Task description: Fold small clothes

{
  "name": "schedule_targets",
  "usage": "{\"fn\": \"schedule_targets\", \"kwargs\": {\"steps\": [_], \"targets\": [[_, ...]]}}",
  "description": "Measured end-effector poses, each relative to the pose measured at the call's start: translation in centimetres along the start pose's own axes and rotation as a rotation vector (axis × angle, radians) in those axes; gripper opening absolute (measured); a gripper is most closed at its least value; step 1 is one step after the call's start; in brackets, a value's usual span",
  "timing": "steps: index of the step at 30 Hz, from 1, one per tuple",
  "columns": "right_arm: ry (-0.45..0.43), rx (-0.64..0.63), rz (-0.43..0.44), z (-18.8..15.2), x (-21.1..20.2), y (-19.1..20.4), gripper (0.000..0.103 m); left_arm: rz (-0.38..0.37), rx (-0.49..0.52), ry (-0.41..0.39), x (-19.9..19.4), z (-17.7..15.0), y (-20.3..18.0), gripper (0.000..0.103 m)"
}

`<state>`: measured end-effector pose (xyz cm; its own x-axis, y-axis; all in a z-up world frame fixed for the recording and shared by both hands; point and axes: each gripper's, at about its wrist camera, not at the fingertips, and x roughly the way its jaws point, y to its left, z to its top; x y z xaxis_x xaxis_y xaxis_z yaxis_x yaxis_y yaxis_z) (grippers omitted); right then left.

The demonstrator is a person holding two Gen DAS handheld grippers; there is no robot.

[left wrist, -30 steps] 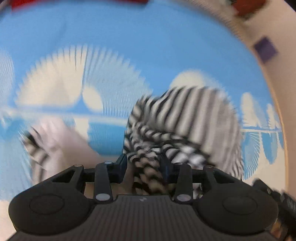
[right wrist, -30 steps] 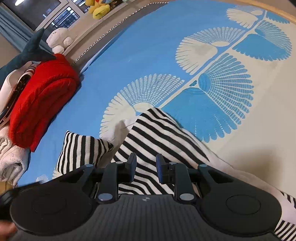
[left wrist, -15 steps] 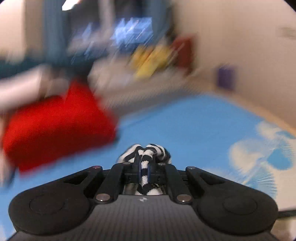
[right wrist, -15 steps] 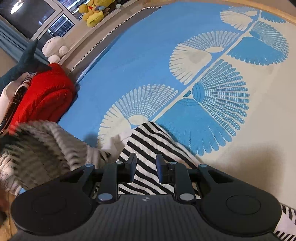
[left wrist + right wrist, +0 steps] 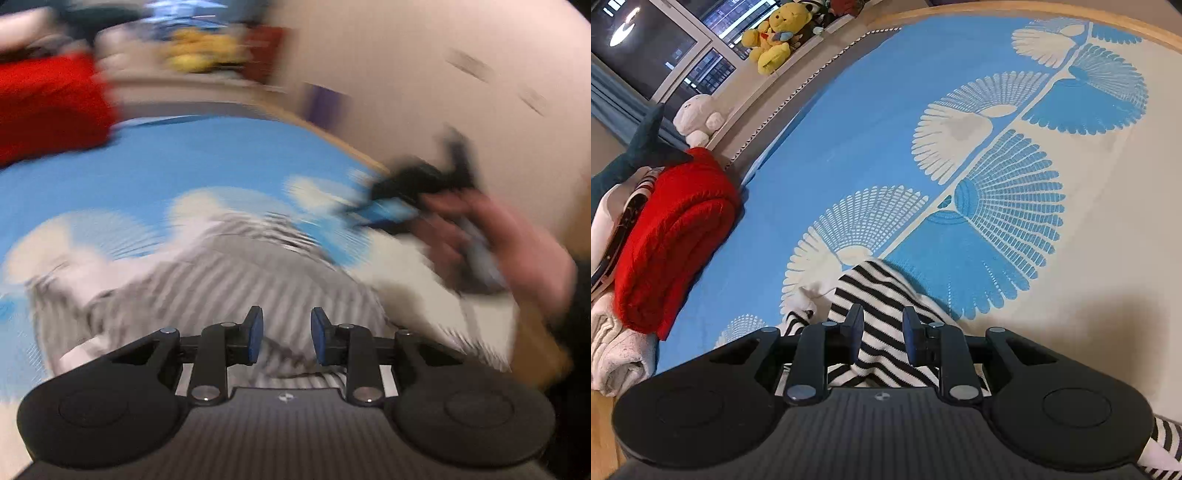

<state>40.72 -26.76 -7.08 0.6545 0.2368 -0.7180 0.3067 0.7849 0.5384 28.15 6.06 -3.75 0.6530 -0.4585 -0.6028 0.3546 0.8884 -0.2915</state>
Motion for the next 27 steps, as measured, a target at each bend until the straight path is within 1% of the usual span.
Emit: {"fn": "schedule_targets", "kwargs": {"steps": [2, 3, 4, 5, 6, 7, 8, 9, 11, 13, 14, 15, 16, 17, 18, 19, 20, 22, 23, 24, 25, 27], "targets": [[0.029, -0.02, 0.022, -0.2, 0.6, 0.4, 0.024, 0.105, -0.11, -0.015, 0.4, 1.1, 2.5, 0.032], [0.046, -0.036, 0.031, -0.3, 1.1, 0.6, 0.025, 0.155, -0.195, 0.004, 0.6, 1.4, 3.7, 0.033], [0.071, -0.061, 0.042, -0.6, 1.7, 1.0, 0.026, 0.186, -0.288, 0.029, 0.8, 1.3, 4.8, 0.035], [0.092, -0.084, 0.05, -0.8, 2.3, 1.4, 0.03, 0.196, -0.358, 0.052, 2.0, 1.9, 6.1, 0.036], [0.12, -0.112, 0.056, -1.1, 3.0, 1.7, 0.036, 0.21, -0.431, 0.089, 3.0, 1.7, 7.0, 0.038], [0.149, -0.141, 0.053, -1.4, 3.7, 2.0, 0.039, 0.228, -0.482, 0.131, 3.8, 1.8, 7.7, 0.039], [0.172, -0.169, 0.042, -1.8, 4.5, 2.2, 0.041, 0.239, -0.506, 0.161, 4.3, 1.6, 8.5, 0.042], [0.189, -0.191, 0.03, -2.1, 5.1, 2.4, 0.041, 0.248, -0.513, 0.183, 4.9, 1.6, 9.0, 0.047], [0.223, -0.249, -0.009, -2.9, 6.6, 2.7, 0.042, 0.267, -0.53, 0.22, 5.9, 1.7, 10.1, 0.049], [0.244, -0.294, -0.059, -3.5, 7.8, 2.7, 0.043, 0.295, -0.549, 0.275, 7.4, 1.0, 10.8, 0.049], [0.251, -0.307, -0.073, -3.8, 8.3, 2.7, 0.043, 0.309, -0.551, 0.29, 7.2, 0.6, 10.8, 0.048], [0.258, -0.316, -0.075, -4.2, 8.7, 2.8, 0.043, 0.319, -0.55, 0.304, 7.9, 0.1, 10.9, 0.047], [0.266, -0.329, -0.073, -4.4, 9.1, 2.9, 0.043, 0.323, -0.543, 0.318, 8.5, -0.3, 11.0, 0.044], [0.271, -0.348, -0.066, -4.6, 9.2, 3.2, 0.044, 0.326, -0.533, 0.317, 8.6, -0.3, 10.9, 0.026], [0.272, -0.378, -0.053, -4.8, 9.3, 3.8, 0.034, 0.334, -0.514, 0.309, 8.6, -0.1, 11.0, 0.01], [0.27, -0.413, -0.026, -5.0, 9.1, 4.4, 0.021, 0.344, -0.493, 0.297, 8.6, 0.3, 11.2, 0.007], [0.264, -0.447, 0.0, -5.1, 8.8, 5.1, 0.003, 0.355, -0.481, 0.279, 8.5, 0.6, 11.5, 0.002], [0.225, -0.475, 0.056, -4.6, 8.0, 6.0, 0.001, 0.374, -0.465, 0.232, 8.0, 1.4, 11.9, 0.002], [0.191, -0.442, 0.096, -4.0, 7.4, 6.0, 0.001, 0.39, -0.451, 0.196, 7.2, 2.1, 12.1, 0.002], [0.114, -0.364, 0.123, -3.0, 6.5, 5.6, 0.0, 0.413, -0.427, 0.147, 6.4, 2.8, 12.4, 0.002], [0.041, -0.29, 0.123, -2.0, 5.6, 4.9, 0.0, 0.432, -0.4, 0.101, 5.6, 3.5, 12.6, 0.002], [-0.054, -0.2, 0.097, -0.8, 4.6, 3.8, 0.0, 0.457, -0.351, 0.022, 4.1, 4.7, 13.1, 0.0]]}}
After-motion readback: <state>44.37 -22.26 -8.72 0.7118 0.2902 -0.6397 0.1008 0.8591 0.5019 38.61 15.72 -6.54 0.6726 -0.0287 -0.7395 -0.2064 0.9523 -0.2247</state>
